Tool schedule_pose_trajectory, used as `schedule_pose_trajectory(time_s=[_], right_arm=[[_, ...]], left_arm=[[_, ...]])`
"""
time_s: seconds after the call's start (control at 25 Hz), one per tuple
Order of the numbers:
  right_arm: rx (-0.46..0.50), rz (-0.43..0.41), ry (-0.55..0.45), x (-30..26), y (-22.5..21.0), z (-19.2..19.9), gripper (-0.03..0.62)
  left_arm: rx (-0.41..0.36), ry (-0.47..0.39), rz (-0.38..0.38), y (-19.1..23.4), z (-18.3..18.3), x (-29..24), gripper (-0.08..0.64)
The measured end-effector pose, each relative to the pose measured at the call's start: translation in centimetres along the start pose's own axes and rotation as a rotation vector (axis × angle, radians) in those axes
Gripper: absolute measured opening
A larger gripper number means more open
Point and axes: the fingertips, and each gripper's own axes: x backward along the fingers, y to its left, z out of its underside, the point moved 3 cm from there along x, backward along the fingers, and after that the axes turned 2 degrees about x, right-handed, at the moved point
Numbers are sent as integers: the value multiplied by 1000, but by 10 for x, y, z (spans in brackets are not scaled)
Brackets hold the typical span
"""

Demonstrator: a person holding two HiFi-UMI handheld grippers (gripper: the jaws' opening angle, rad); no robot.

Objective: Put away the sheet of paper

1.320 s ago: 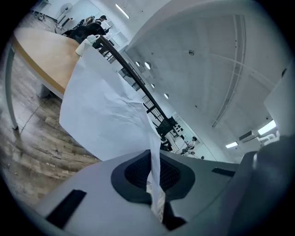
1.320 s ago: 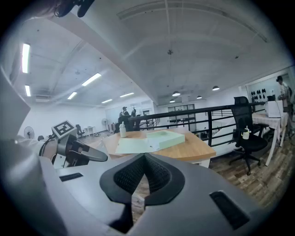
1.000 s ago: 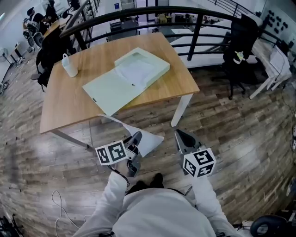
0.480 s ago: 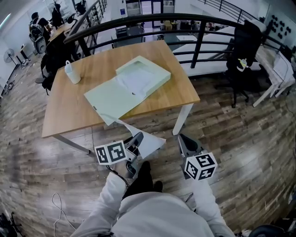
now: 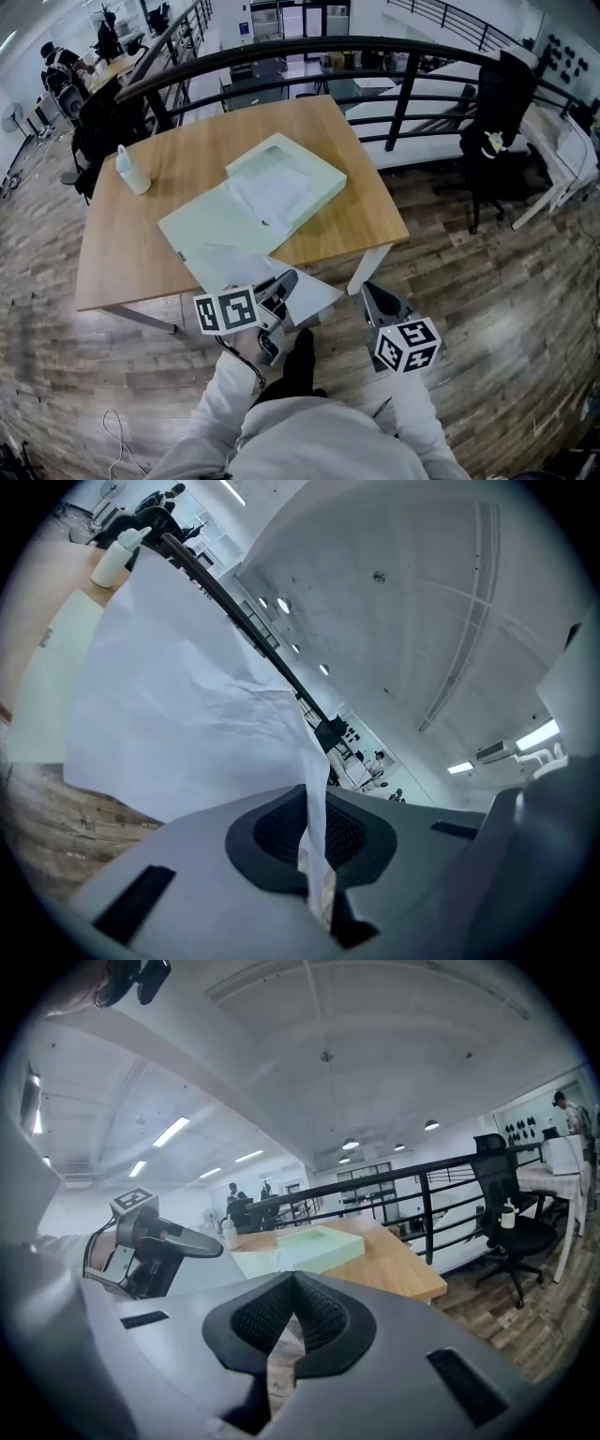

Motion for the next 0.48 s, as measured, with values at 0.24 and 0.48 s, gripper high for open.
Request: schedule_pose_trajectory(time_s=[0.24,0.48], right_arm=[[-2,17,-5,-57,-32,-35,26],[9,21,-16,-111,-45,-67,26]], left_arm=[[-52,4,40,4,-76,-56,17],[-101,8,68,14,-145,-90,17]])
